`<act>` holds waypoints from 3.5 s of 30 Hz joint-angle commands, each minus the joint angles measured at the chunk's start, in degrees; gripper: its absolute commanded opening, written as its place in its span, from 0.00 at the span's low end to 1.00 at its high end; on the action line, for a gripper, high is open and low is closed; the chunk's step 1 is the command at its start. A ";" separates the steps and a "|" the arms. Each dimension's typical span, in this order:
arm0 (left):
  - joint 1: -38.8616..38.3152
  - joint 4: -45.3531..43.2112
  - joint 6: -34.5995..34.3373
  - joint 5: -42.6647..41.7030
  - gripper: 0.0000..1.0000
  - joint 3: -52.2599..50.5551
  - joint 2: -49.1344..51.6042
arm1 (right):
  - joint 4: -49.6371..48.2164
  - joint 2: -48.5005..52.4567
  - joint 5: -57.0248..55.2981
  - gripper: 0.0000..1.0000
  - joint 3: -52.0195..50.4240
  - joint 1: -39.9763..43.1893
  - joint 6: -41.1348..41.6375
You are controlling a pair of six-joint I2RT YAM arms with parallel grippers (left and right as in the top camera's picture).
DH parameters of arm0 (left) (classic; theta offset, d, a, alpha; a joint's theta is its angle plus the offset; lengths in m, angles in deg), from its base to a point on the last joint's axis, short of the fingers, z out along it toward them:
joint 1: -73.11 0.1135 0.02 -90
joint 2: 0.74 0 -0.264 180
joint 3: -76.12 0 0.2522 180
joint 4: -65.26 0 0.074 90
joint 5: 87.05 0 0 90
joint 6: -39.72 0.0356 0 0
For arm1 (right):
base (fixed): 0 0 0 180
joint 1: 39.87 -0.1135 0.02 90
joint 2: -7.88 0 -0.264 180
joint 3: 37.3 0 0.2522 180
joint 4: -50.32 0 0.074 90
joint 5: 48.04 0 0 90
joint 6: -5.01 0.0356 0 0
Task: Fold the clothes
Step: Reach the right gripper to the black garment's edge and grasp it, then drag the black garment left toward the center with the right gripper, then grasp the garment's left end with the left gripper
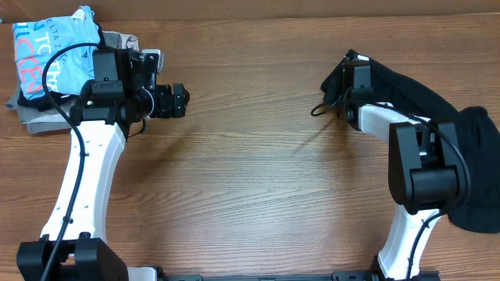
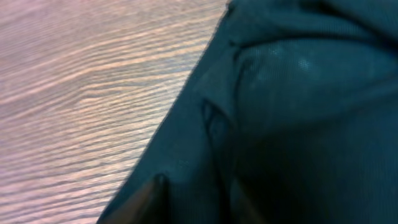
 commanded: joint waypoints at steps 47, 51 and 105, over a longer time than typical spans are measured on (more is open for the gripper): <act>11.78 7.69 -10.03 -2.21 0.46 13.35 -2.43 | 54.27 -33.59 27.54 0.84 16.72 -24.24 2.97; 9.86 11.19 -9.07 -2.75 0.51 13.57 -4.68 | 59.41 -40.44 24.61 0.87 16.72 -20.85 2.97; -25.20 12.28 -7.91 6.40 0.43 -15.15 6.36 | 51.91 -42.93 2.99 0.93 -22.58 -17.84 24.76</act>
